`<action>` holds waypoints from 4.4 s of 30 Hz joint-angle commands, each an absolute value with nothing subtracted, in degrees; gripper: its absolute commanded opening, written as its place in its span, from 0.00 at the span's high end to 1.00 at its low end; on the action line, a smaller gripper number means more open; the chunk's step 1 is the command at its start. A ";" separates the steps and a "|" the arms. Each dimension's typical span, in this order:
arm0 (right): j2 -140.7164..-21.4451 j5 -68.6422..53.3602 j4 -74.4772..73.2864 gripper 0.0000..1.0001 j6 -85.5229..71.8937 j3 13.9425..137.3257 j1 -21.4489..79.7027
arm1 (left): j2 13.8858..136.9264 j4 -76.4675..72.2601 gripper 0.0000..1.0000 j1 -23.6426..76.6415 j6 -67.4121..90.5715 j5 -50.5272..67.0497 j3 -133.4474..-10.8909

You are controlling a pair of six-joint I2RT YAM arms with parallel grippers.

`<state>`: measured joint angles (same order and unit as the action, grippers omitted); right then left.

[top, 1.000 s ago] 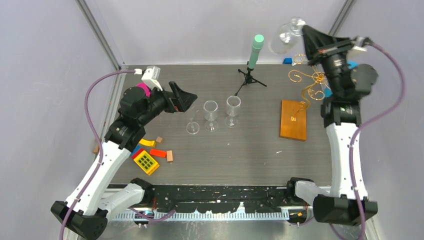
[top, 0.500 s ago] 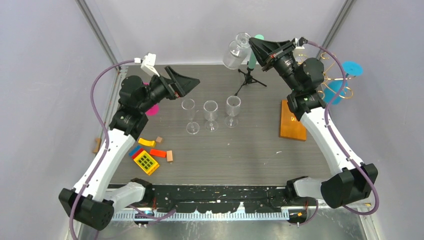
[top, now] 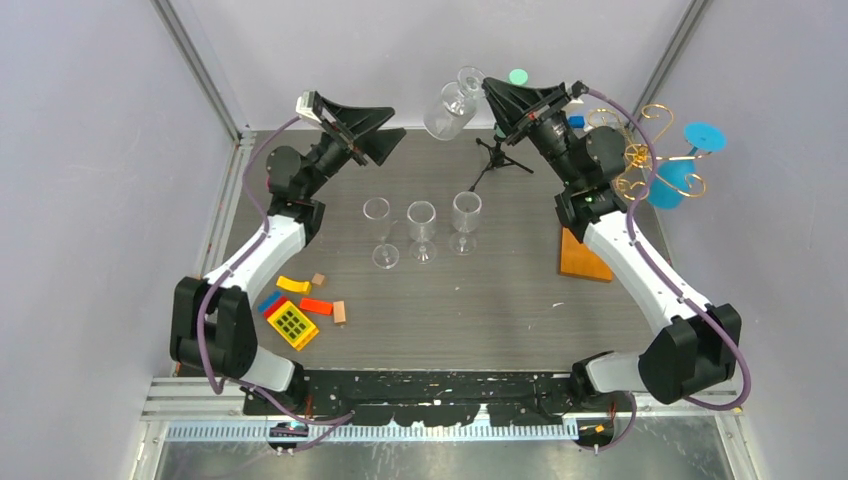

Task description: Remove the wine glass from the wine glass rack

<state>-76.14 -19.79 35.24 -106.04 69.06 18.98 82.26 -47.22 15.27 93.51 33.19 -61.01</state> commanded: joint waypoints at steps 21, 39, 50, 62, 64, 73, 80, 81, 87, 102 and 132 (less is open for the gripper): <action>-82.20 -17.09 50.39 0.99 -113.77 70.47 25.68 | 84.26 -71.00 0.30 18.90 117.90 31.29 -61.88; -80.11 -17.61 37.83 0.59 -105.89 69.19 26.17 | 80.15 -68.59 1.00 17.18 107.43 33.94 -63.72; -76.93 -12.18 6.51 0.40 -79.60 75.80 25.27 | 69.32 -20.93 1.00 6.08 75.19 44.25 -67.62; -77.09 -9.17 -7.46 0.41 -67.78 79.94 24.54 | 76.31 39.42 1.00 5.10 29.19 16.76 -89.06; -76.72 -7.92 -9.01 0.41 -66.18 80.46 24.53 | 78.69 42.84 1.00 5.27 26.89 16.09 -89.84; -71.64 1.56 -15.81 0.41 -53.58 83.90 24.52 | 87.10 48.64 1.00 7.82 22.60 7.88 -88.06; -67.44 9.95 -19.72 0.40 -45.75 86.37 24.52 | 94.83 50.16 1.00 11.81 21.30 3.30 -88.93; -66.72 10.56 -20.47 0.40 -45.24 86.81 24.57 | 95.82 50.33 1.00 12.19 21.15 2.52 -89.21; -63.61 16.50 -23.71 0.40 -41.20 87.63 24.52 | 100.44 52.41 1.00 12.83 20.53 -0.39 -90.63; -59.24 25.48 -29.07 0.39 -35.49 89.66 24.46 | 103.85 56.01 0.68 12.92 17.85 -4.21 -91.95; -72.04 28.04 -52.08 0.19 -29.94 114.95 4.55 | 80.66 48.68 0.00 12.92 15.45 5.28 -87.12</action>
<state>-70.43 35.51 -48.36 -28.75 110.54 15.18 83.72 52.56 13.02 16.43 1.87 -88.23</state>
